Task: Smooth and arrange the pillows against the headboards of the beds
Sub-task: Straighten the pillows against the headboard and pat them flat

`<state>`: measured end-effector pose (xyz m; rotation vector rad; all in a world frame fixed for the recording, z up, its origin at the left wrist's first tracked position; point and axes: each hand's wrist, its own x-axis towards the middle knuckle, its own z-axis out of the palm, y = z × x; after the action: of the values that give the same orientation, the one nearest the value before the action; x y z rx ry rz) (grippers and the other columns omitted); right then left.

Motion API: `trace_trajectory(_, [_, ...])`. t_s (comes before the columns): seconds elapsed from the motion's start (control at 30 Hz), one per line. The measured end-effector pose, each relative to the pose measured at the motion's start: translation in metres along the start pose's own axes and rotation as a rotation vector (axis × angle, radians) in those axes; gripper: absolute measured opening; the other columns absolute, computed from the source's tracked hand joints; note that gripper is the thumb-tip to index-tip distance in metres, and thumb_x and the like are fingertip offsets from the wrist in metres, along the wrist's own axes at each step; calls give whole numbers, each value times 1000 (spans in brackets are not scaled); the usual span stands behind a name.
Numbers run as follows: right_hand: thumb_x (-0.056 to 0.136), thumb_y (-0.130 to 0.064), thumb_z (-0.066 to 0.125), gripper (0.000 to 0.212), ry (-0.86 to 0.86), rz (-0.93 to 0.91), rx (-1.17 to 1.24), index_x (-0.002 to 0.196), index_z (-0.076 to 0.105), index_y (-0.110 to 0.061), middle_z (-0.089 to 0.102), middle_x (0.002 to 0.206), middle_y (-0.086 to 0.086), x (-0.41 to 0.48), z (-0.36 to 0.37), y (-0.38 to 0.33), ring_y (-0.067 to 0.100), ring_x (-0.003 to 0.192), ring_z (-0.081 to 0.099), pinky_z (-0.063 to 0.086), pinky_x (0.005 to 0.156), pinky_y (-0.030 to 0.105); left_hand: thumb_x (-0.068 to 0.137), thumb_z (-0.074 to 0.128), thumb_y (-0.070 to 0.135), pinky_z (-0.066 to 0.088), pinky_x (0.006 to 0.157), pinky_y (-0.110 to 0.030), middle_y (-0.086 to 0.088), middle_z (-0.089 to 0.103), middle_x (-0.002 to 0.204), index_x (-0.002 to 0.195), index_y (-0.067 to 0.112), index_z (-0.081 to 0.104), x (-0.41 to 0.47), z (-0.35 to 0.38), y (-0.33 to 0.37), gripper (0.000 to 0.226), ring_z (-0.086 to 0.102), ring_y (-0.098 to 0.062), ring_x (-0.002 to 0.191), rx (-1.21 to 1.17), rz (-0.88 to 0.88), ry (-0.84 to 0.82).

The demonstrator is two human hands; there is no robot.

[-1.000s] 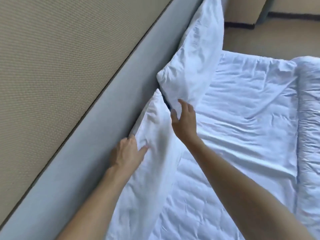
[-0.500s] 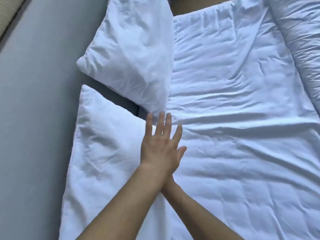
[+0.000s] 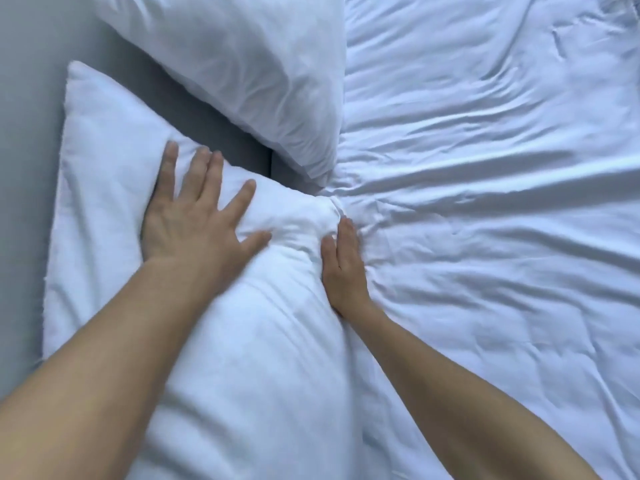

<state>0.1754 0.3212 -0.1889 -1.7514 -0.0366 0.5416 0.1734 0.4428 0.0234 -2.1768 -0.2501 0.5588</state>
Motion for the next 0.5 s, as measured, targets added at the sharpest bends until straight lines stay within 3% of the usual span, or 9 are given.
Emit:
trace_trajectory(0.1, [106,-49,27,54,-85,16,129,157,10,-40,0,166,-16,-52,3,-17,-7,149,-7,-2,124,29,97,4,58,-22,108,-70,-15,-18,165,157,31,-7,-21,-26,42,67,-20,-40,150,17,72,-39])
trace_trajectory(0.2, [90,-65,36,61,-236,58,50,144,15,-48,2,167,-11,-97,1,-17,8,153,-1,4,125,40,100,11,57,-27,104,-71,-17,-17,165,157,26,-6,-63,-39,103,67,-23,-43,148,-32,301,-89])
trace_trajectory(0.23, [88,-65,39,58,-263,96,46,140,13,-54,1,166,-14,-105,0,-15,10,154,-1,5,125,43,101,11,56,-27,105,-70,-17,-14,165,158,22,-6,-79,-37,112,68,-22,-42,149,-33,338,-114])
trace_trajectory(0.3, [101,-55,36,57,-290,52,-120,142,-3,-65,-13,160,-27,-117,-2,-10,3,151,-16,-3,124,45,101,7,56,-28,107,-66,-18,-9,166,158,18,-4,-105,-25,107,69,-20,-39,150,-56,332,-121])
trace_trajectory(0.4, [97,-64,17,56,-261,32,-162,149,-3,-59,-10,165,-22,-140,0,-7,3,149,-21,-4,122,50,98,4,62,-32,106,-61,-16,-15,165,158,22,1,-137,-4,78,72,-24,-35,150,-53,296,-73])
trace_trajectory(0.5, [99,-57,25,58,-195,148,-55,153,4,-54,-2,168,-12,-177,3,2,8,152,-12,-1,124,50,101,7,57,-33,103,-64,-17,-20,164,158,23,-2,-178,8,62,67,-27,-36,148,35,308,-70])
